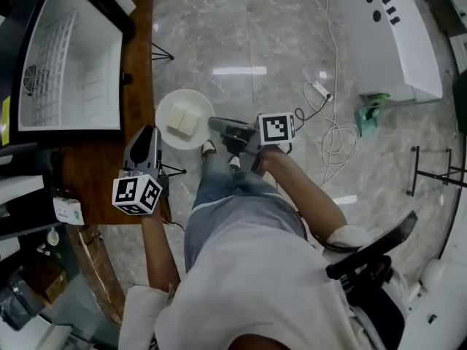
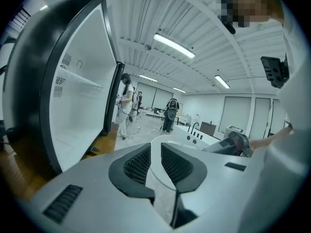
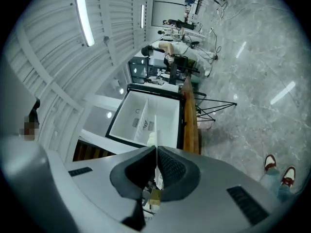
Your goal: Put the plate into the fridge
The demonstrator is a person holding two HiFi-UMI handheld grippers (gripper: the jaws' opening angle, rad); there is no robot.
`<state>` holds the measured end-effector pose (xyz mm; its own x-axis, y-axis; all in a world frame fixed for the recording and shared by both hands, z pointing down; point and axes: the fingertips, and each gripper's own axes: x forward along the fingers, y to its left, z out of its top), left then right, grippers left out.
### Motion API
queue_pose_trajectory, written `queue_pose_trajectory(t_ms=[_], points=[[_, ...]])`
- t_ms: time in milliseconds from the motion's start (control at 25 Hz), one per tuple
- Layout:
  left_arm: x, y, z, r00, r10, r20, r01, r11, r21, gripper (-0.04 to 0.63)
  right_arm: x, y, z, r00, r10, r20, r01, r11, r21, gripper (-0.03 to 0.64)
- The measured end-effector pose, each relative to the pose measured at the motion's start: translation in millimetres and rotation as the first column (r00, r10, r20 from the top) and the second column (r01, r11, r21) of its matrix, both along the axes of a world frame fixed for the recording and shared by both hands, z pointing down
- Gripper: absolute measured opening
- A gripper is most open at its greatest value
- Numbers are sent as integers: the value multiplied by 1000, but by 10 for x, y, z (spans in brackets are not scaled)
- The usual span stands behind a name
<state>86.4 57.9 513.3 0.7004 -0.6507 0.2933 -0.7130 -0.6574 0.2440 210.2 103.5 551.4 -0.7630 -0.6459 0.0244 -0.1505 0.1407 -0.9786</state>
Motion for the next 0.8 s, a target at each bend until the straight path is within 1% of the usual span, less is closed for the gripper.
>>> queue_pose_trajectory(t_ms=[120, 160, 280, 360, 440, 520, 640, 720, 800], points=[[22, -95, -94, 1000, -10, -12, 10, 1000, 26, 78, 66, -166, -78, 1000, 12, -8, -12, 1000, -4, 21], [34, -187, -116, 1000, -19, -6, 19, 999, 43, 78, 91, -284, -100, 1000, 14, -12, -14, 1000, -3, 21], [148, -691, -157, 998, -65, 11, 63, 992, 107, 78, 206, -895, -142, 1000, 0, -14, 0, 1000, 21, 21], [280, -1033, -195, 996, -85, -14, 86, 989, 117, 77, 285, -1338, -203, 1000, -29, 2, 29, 999, 46, 21], [401, -1286, -255, 994, -102, -36, 106, 987, 118, 77, 350, -1679, -274, 998, -52, 19, 51, 998, 46, 21], [469, -1478, -351, 992, -120, -36, 124, 983, 136, 77, 367, -1953, -368, 998, -63, 30, 62, 997, 47, 21], [440, -1896, -457, 985, -173, -16, 173, 968, 180, 77, 265, -2546, -499, 996, -89, 30, 87, 994, 59, 21], [341, -2285, -484, 972, -235, -21, 234, 955, 183, 77, 122, -3055, -552, 991, -129, 27, 127, 990, 56, 21], [241, -2644, -535, 955, -295, -38, 296, 936, 189, 77, -51, -3513, -639, 983, -181, 30, 179, 982, 65, 21]])
